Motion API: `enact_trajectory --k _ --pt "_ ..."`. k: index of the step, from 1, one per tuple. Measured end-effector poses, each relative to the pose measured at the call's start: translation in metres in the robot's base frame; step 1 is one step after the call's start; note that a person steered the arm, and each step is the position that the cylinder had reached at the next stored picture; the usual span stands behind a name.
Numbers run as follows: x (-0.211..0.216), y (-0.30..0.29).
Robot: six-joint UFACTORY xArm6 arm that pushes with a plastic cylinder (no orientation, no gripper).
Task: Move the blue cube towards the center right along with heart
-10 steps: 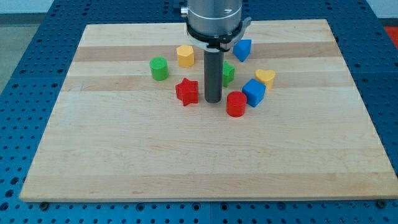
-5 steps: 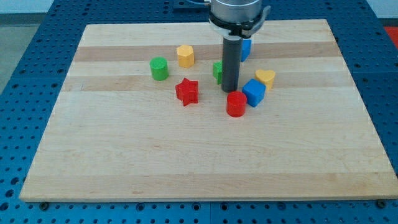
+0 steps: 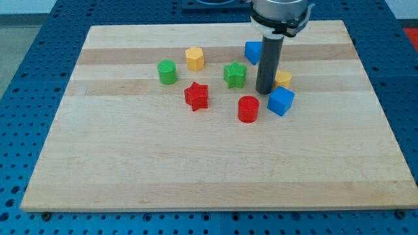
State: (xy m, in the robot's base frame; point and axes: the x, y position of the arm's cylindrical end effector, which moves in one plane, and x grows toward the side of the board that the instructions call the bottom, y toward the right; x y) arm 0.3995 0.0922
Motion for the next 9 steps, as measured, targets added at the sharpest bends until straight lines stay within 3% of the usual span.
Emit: enact_trajectory --k 6,9 --pt "0.004 0.078" --pt "0.004 0.052"
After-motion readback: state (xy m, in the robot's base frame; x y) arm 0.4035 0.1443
